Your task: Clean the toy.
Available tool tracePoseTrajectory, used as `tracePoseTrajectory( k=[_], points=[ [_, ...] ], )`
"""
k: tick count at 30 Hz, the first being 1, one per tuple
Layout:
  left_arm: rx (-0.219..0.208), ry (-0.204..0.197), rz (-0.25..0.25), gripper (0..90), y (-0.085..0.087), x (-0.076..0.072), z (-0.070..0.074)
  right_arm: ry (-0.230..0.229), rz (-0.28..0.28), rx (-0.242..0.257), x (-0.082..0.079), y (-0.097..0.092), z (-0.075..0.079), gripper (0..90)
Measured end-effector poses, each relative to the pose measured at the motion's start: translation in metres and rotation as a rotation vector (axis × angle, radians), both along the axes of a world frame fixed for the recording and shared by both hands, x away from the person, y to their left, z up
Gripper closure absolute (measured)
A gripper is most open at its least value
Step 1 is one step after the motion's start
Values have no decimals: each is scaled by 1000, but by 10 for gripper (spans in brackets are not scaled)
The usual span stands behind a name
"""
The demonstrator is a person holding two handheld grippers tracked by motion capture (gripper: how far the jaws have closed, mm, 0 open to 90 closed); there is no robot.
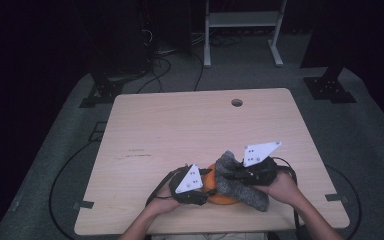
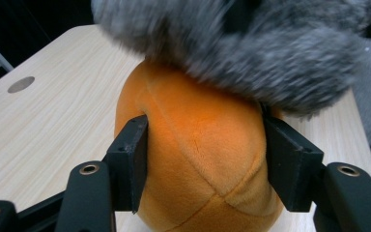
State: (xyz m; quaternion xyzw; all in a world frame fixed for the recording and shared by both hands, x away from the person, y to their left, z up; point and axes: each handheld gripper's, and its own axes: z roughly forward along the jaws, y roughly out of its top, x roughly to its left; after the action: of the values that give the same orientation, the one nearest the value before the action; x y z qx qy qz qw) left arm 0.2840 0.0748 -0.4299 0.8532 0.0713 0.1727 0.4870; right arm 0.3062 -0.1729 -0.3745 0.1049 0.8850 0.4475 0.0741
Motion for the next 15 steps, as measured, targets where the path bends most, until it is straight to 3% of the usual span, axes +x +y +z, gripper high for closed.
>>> tracePoseTrajectory(
  k=[5, 6, 8, 10, 12, 15],
  points=[
    [-60, 77, 12, 378, 7, 7, -4, 56, -65, 42, 10, -19, -14, 796],
    [-78, 123, 20, 323, 7, 10, -3, 63, -75, 54, 10, -24, -17, 796],
    [-140, 258, 47, 204, 5, 18, -1, 72, -94, 71, 8, -28, -21, 796],
    [-170, 322, 72, 189, 5, 22, 0, 71, -84, 77, 2, -27, -23, 797],
    [-155, 264, 80, 283, 3, 19, 0, 49, -77, 55, -3, -26, -20, 796],
    [-120, 179, 58, 362, -1, 12, 2, 26, -53, 69, -8, -23, -7, 796]
  ],
)
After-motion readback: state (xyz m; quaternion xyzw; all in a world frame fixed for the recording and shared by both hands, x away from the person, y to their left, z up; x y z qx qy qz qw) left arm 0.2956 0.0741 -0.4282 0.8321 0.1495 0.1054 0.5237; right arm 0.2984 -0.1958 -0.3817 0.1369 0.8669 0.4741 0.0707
